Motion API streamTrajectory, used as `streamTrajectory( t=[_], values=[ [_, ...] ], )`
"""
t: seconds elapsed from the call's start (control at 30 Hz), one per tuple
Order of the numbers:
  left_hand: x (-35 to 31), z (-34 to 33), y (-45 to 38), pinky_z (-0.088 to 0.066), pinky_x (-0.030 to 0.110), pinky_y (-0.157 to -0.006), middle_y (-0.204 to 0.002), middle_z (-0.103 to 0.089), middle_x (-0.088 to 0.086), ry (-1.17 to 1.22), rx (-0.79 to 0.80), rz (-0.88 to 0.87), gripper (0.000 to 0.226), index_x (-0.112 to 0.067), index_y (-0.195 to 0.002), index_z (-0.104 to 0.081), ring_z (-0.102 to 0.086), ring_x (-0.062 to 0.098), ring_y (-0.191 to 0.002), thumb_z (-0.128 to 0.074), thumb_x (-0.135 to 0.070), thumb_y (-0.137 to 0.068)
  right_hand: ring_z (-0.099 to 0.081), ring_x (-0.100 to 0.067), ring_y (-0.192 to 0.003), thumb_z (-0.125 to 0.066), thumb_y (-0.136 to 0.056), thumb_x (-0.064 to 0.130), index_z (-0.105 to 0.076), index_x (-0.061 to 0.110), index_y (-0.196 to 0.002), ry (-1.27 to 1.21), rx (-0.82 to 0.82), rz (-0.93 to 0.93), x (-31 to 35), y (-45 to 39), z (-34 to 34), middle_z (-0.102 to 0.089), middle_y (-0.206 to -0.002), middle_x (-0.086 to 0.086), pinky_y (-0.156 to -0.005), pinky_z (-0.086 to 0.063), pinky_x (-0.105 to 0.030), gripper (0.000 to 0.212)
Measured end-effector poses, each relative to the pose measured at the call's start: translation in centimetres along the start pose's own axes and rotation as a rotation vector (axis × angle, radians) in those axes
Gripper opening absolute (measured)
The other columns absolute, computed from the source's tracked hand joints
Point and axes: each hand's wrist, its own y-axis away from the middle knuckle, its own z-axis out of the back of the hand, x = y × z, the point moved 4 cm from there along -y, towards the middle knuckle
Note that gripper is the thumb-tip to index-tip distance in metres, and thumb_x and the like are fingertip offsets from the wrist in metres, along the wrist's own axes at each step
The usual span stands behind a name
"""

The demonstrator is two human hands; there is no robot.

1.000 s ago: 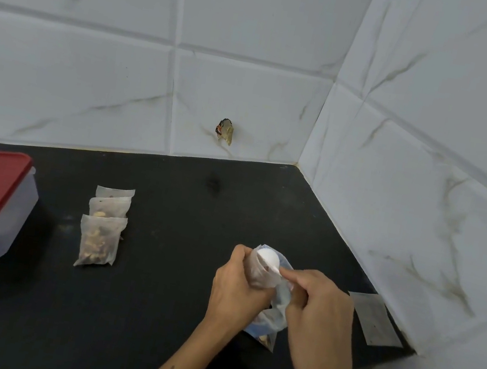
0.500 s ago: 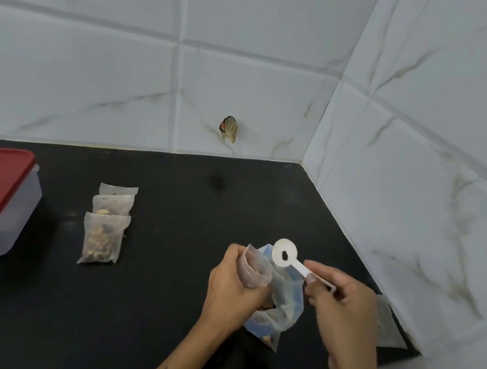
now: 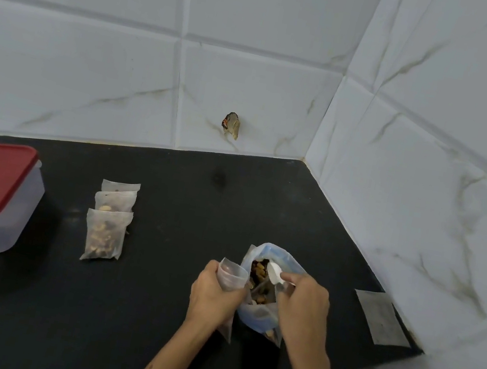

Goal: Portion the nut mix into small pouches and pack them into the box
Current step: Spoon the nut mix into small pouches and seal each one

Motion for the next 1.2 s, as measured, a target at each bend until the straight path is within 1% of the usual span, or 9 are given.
streamTrajectory(
  t=[0.23,0.37,0.5,0.63,0.7,0.77,0.93,1.07,1.2],
  values=[
    [-0.4,-1.3,-1.7,-0.055,0.028,-0.069,-0.096,-0.067,0.003,0.159,0.114,0.043,0.027,-0.018,-0.098,-0.060,-0.066,0.015,-0.087,-0.069,-0.012,-0.073,-0.059,-0.010,-0.104,-0.058,-0.091,0.014,-0.061,0.014,-0.118,-0.004,-0.044,0.102,1.9,-1.5,-1.2,-0.061,-0.117,0.000,-0.088,-0.050,-0.022,0.027],
    [-0.3,-1.7,-2.2,-0.055,0.033,-0.068,-0.083,-0.066,0.009,0.334,0.220,0.064,0.018,-0.009,-0.085,-0.063,-0.065,0.020,-0.079,-0.061,0.001,-0.070,-0.061,-0.011,-0.102,-0.055,-0.091,0.007,-0.064,0.014,-0.116,-0.109,0.011,0.084,1.2,-2.6,-1.6,-0.062,-0.118,-0.001,-0.085,-0.052,-0.022,0.027],
    [-0.2,-1.8,-2.4,-0.054,0.038,-0.068,-0.071,-0.064,0.008,0.467,0.213,0.057,0.021,-0.007,-0.075,-0.061,-0.064,0.022,-0.072,-0.053,0.013,-0.075,-0.060,-0.014,-0.108,-0.052,-0.092,0.005,-0.068,0.014,-0.111,-0.144,0.106,0.051,0.2,-3.3,-1.4,-0.061,-0.121,-0.002,-0.088,-0.049,-0.024,0.026],
    [-0.3,-1.9,-2.5,-0.051,0.034,-0.062,-0.064,-0.060,0.006,0.529,0.243,0.056,0.022,-0.007,-0.069,-0.055,-0.060,0.019,-0.064,-0.050,0.014,-0.074,-0.059,-0.015,-0.104,-0.050,-0.092,0.005,-0.070,0.014,-0.106,-0.194,0.149,-0.026,-0.9,-3.8,-1.4,-0.063,-0.118,-0.004,-0.082,-0.048,-0.025,0.025],
    [-0.7,-2.0,-2.4,-0.048,0.031,-0.058,-0.063,-0.056,0.005,0.525,0.276,0.028,0.017,-0.009,-0.067,-0.053,-0.057,0.016,-0.060,-0.052,0.009,-0.067,-0.058,-0.012,-0.099,-0.051,-0.091,0.003,-0.070,0.015,-0.105,-0.283,0.144,-0.095,-1.5,-3.9,-1.7,-0.063,-0.117,-0.003,-0.078,-0.047,-0.024,0.026],
    [-1.0,-2.0,-2.4,-0.049,0.030,-0.056,-0.062,-0.057,0.003,0.506,0.311,0.027,0.020,-0.008,-0.068,-0.054,-0.058,0.013,-0.057,-0.050,0.011,-0.072,-0.059,-0.014,-0.099,-0.052,-0.090,0.001,-0.071,0.017,-0.102,-0.410,0.143,-0.193,-2.3,-3.8,-2.3,-0.063,-0.117,-0.003,-0.076,-0.051,-0.025,0.028],
    [-1.0,-2.0,-2.6,-0.050,0.031,-0.059,-0.062,-0.058,0.003,0.490,0.345,0.052,0.019,-0.010,-0.066,-0.054,-0.060,0.012,-0.058,-0.051,0.008,-0.069,-0.064,-0.015,-0.078,-0.052,-0.089,-0.005,-0.073,0.012,-0.097,-0.736,0.259,-0.381,-3.3,-3.7,-2.8,-0.068,-0.094,-0.011,-0.063,-0.053,-0.025,0.028],
    [-0.5,-1.8,-2.8,-0.052,0.034,-0.062,-0.066,-0.059,0.007,0.514,0.336,0.085,0.023,-0.006,-0.070,-0.054,-0.061,0.019,-0.064,-0.046,0.015,-0.075,-0.061,-0.017,-0.075,-0.052,-0.088,-0.008,-0.072,0.005,-0.094,-0.824,0.352,-0.432,-3.5,-3.4,-2.6,-0.068,-0.088,-0.013,-0.078,-0.053,-0.031,0.026],
    [-0.2,-1.6,-2.7,-0.049,0.031,-0.056,-0.062,-0.059,0.005,0.505,0.333,0.105,0.018,-0.006,-0.067,-0.055,-0.060,0.015,-0.059,-0.049,0.010,-0.071,-0.059,-0.015,-0.068,-0.050,-0.089,-0.008,-0.071,0.004,-0.093,-0.897,0.362,-0.497,-3.5,-3.1,-2.9,-0.068,-0.083,-0.014,-0.065,-0.050,-0.025,0.025]
  ],
)
